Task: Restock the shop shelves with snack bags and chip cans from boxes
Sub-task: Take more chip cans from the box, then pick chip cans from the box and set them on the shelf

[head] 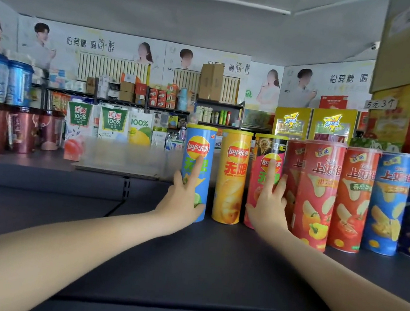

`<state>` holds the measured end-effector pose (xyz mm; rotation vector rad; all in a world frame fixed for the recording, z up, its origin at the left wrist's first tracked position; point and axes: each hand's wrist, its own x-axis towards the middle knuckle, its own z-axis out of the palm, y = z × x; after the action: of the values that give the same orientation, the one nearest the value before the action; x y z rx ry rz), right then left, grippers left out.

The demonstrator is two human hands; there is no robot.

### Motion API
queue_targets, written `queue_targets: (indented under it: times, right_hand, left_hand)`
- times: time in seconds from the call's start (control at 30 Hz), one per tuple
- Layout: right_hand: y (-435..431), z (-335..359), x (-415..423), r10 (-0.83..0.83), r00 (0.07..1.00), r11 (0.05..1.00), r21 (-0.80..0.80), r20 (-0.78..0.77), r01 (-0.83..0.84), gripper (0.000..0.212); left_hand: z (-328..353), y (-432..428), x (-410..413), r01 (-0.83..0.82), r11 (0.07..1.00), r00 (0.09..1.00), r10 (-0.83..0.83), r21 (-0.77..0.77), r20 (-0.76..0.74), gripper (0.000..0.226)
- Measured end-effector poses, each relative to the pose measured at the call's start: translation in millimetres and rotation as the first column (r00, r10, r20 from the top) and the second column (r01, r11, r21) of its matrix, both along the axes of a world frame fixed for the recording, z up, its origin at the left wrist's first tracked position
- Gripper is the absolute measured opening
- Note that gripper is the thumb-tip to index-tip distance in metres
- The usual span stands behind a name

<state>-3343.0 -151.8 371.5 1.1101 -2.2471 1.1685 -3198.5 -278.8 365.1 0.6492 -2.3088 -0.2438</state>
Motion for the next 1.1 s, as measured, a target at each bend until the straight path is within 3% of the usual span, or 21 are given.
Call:
queue_targets:
  times: [0.37,0.63,0.77,0.83,0.93,1.03,1.1]
  right_hand:
    - [0.5,-3.5,0.0,-0.030,1.000,0.999,0.013,0.008,0.030,0.108]
    - [21.4,8.5,21.3,-0.018,0.999,0.995,0.101,0.044,0.013,0.101]
    - [50.4,12.6,46.4,0.121,0.991,0.990,0.067,0.060,-0.125,0.062]
    - [69.8,12.8,61.3,0.166,0.984,0.985,0.032,0.061,-0.168,0.042]
    - [97.0,7.2,93.1,0.289,0.953,0.956,-0.082,0.093,-0.282,0.036]
    - [127.4,-12.8,140.9,0.469,0.881,0.867,-0.224,0.069,-0.444,0.026]
    - [151.2,-37.6,178.0,0.615,0.787,0.760,-0.293,0.039,-0.580,0.021]
  left_hand:
    - [-4.0,-7.5,-4.6,0.014,1.000,0.999,-0.014,0.021,-0.037,0.109]
    - [9.9,29.0,11.0,-0.075,0.979,0.997,0.076,0.192,0.004,0.107]
    - [16.7,65.2,34.9,-0.082,0.945,0.994,0.102,0.317,-0.049,0.094]
    - [16.1,94.0,55.1,-0.094,0.944,0.989,0.124,0.316,-0.076,0.075]
    - [10.9,149.3,91.8,-0.106,0.943,0.962,0.177,0.314,-0.207,0.052]
    - [-14.2,207.9,141.6,-0.069,0.919,0.890,0.232,0.387,-0.393,0.044]
    - [-47.0,246.4,179.7,-0.060,0.904,0.820,0.287,0.424,-0.496,0.038]
